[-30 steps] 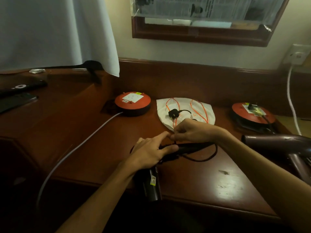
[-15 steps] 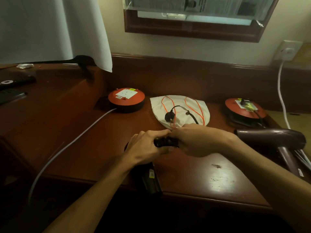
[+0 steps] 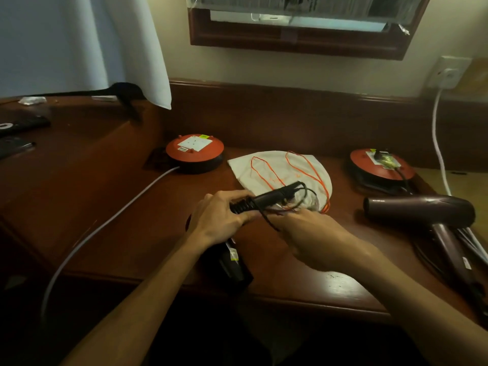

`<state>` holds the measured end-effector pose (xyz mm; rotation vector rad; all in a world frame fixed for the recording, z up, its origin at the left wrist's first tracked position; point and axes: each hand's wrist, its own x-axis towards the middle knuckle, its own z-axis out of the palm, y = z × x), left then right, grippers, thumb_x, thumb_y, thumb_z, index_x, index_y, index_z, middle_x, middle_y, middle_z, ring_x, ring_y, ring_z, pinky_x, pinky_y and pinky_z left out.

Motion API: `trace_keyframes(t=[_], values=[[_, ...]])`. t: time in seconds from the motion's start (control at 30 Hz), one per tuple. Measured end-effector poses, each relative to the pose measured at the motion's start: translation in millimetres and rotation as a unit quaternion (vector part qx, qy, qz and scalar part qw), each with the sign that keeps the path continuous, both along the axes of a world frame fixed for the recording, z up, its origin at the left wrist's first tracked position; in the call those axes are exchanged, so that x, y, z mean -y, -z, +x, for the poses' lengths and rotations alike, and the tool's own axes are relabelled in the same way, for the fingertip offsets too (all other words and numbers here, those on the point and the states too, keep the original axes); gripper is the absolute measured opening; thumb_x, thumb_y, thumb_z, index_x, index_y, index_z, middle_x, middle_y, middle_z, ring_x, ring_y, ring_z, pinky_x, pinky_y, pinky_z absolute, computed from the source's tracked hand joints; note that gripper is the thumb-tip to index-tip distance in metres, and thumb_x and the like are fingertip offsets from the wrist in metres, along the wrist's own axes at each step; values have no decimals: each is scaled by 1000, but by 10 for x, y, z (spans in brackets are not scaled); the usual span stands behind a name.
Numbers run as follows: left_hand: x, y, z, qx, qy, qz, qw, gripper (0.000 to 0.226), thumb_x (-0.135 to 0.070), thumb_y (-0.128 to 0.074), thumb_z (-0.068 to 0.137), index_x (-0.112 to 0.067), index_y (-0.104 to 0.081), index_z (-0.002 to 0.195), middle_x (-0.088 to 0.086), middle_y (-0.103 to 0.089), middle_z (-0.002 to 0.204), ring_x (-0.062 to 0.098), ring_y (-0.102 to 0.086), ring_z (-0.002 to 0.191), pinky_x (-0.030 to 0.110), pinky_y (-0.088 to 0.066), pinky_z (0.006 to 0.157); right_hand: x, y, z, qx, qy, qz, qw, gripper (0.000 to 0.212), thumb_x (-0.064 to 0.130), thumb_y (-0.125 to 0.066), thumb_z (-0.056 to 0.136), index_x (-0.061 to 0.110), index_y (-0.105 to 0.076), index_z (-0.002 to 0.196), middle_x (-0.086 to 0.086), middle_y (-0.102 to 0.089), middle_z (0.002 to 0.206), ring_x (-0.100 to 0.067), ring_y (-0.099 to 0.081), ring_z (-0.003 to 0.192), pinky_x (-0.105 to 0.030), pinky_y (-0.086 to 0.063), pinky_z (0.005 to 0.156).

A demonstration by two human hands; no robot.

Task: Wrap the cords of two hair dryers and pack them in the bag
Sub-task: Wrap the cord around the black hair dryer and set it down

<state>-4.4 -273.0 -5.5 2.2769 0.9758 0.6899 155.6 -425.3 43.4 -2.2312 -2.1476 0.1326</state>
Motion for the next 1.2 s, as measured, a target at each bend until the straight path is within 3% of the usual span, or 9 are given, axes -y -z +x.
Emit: trace_keyframes(t=[0.13, 0.3, 0.43, 0.63, 0.73, 0.8, 0.9, 1.03, 1.2], values=[[-168, -63, -84, -66, 12, -43, 997, 47, -65, -78, 75, -56, -65, 119, -15, -74, 105, 11, -68, 103, 35, -52, 86, 120, 229, 15, -63, 2, -11, 998, 46, 15, -48, 96, 39, -47, 136, 0, -70, 109, -27, -65, 93, -53, -57, 78], [-230, -274, -186, -110, 166, -221, 955, 57, -47, -87, 75, -54, -60, 124, 5, -67, 112, 23, -69, 101, 52, -55, 98, 79, 504, 90, -91, -4, -37, 995, 64, 10, -41, 99, 37, -29, 156, -2, -63, 116, -27, -61, 100, -51, -53, 82], [-158, -213, -131, -116, 106, -137, 978, 50, -86, -62, 72, -60, -63, 114, -8, -73, 99, 12, -70, 95, 56, -45, 105, 46, 587, 33, -84, -24, -24, 996, 69, 4, -43, 98, 33, -26, 159, -5, -61, 128, -27, -60, 107, -47, -55, 85], [-68, -211, -89, -118, 58, -79, 988, 19, -59, -55, 96, -52, -64, 111, -12, -74, 91, 5, -68, 90, 43, -48, 99, -20, 716, 201, -96, -33, 12, 995, 66, 6, -45, 99, 37, -33, 156, -1, -62, 137, -26, -63, 112, -47, -57, 85], [-15, -189, -46, -123, 48, -43, 990, 16, -52, -56, 97, -47, -65, 110, -14, -74, 92, 5, -67, 89, 40, -48, 95, 12, 720, 330, -137, -28, 21, 990, 54, 7, -48, 99, 34, -52, 145, 4, -71, 116, -17, -66, 92, -41, -58, 75], [-9, -178, -41, -118, 48, -40, 991, 18, -53, -56, 95, -47, -65, 109, -14, -74, 92, 5, -68, 88, 36, -49, 90, -3, 693, 418, -177, -20, 24, 984, 30, 9, -54, 98, 30, -72, 110, 8, -69, 88, -13, -64, 76, -38, -54, 65], [-52, -167, -114, -90, 53, -63, 993, 29, -61, -54, 83, -51, -66, 107, -15, -74, 91, 7, -70, 90, 36, -51, 89, -136, 577, 497, -205, -9, -7, 979, 31, 25, -61, 100, 38, -60, 71, 15, -63, 70, -4, -63, 66, -23, -50, 60], [0, -158, -237, -38, 124, -115, 985, 31, -61, -59, 80, -52, -68, 108, -13, -73, 92, 7, -71, 90, 31, -55, 79, -573, 520, 639, -268, 12, -74, 960, 13, 26, -70, 94, 19, -73, 85, -10, -69, 70, -21, -65, 59, -28, -52, 55], [26, -154, -271, -53, 146, -84, 984, 43, -73, -65, 75, -52, -64, 113, -15, -70, 95, -2, -65, 89, 20, -46, 75, -1048, 460, 573, -240, -32, -85, 966, 36, 21, -74, 90, -12, -68, 77, -15, -55, 62, -21, -46, 56, -21, -33, 49]])
